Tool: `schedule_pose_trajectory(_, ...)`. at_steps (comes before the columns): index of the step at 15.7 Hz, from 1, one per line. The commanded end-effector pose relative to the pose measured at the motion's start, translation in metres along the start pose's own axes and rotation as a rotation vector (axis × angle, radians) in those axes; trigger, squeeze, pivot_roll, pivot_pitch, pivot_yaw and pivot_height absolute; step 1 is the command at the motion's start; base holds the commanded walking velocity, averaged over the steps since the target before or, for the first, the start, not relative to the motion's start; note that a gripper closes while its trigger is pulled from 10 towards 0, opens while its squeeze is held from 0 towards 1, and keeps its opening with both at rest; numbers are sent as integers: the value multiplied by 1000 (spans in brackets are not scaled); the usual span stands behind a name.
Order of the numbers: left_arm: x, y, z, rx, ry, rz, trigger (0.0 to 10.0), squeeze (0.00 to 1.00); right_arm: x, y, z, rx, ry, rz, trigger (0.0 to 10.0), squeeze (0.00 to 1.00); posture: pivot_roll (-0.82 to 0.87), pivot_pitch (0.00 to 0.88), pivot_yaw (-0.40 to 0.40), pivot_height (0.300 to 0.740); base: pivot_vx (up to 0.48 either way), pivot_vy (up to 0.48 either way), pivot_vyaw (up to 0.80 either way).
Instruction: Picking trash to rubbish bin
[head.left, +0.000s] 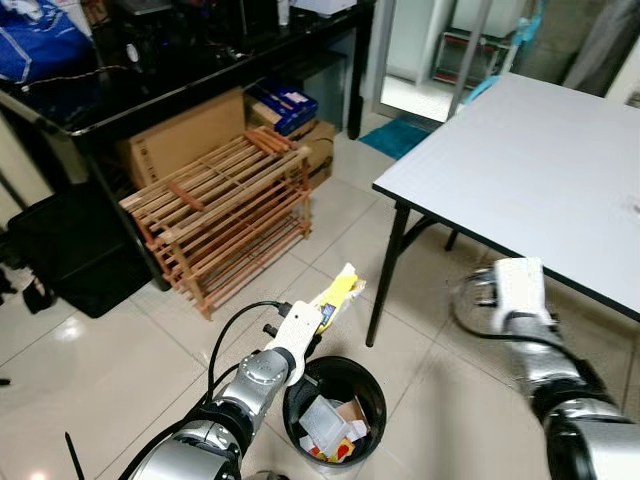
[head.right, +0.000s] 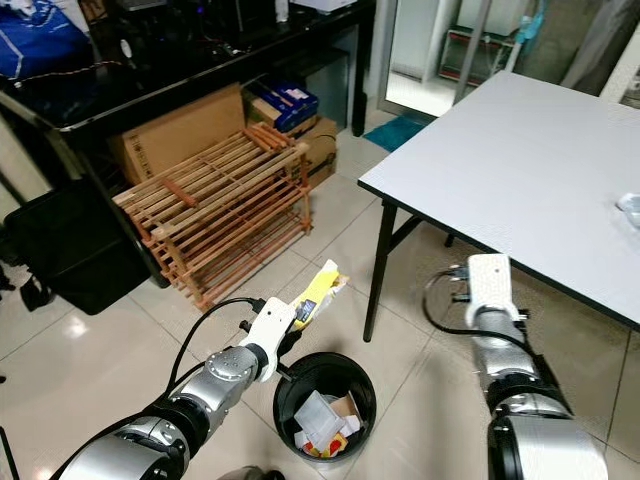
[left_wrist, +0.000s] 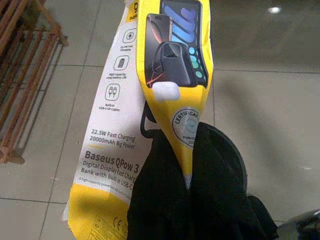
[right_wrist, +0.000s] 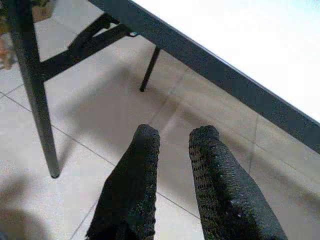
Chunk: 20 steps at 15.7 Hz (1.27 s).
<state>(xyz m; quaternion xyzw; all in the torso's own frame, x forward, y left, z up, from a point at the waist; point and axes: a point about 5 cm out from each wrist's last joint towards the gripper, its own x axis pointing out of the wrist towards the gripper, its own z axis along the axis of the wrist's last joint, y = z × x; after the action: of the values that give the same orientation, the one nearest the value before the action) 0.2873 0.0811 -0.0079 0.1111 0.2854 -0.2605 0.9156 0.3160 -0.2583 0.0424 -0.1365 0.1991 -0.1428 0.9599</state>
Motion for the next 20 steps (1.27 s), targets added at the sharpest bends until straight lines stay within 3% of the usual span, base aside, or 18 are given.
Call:
schedule_pose_trajectory(1,1,-3,1,10,9,-34,10000,0,-2,-2,-7,7,23,-9,10000,0,-35,0,24,740,0,0,0)
schedule_pose_trajectory(5,9,-32,15,92,-8,-146,10000,0,-3,-6,-12,27,33,-26,10000,0,-58,2,35,740,0,0,0)
schedule_pose_trajectory(8,10,-38,19,114,-20,-183,10000,0,-3,-4,-12,32,30,-21,10000,0,-56,9,37,740,0,0,0)
schedule_pose_trajectory(9,10,-38,19,116,-19,-179,10000,1000,-4,-3,-12,33,30,-19,10000,0,-56,10,38,740,0,0,0)
schedule_pose_trajectory(15,9,-34,18,121,-22,-166,10000,1000,-4,1,-11,36,25,-3,10000,0,-53,14,40,740,0,0,0)
schedule_pose_trajectory(16,9,-33,18,131,-21,-164,10000,741,-4,1,-10,35,25,-2,10000,0,-53,15,40,740,0,0,0)
schedule_pose_trajectory(17,9,-32,18,138,-22,-156,10000,0,-4,1,-10,35,25,-2,10000,0,-52,16,40,740,0,0,0)
schedule_pose_trajectory(20,6,-10,17,80,-28,-38,10000,0,-4,3,-10,38,21,4,10000,0,-49,20,40,740,0,0,0)
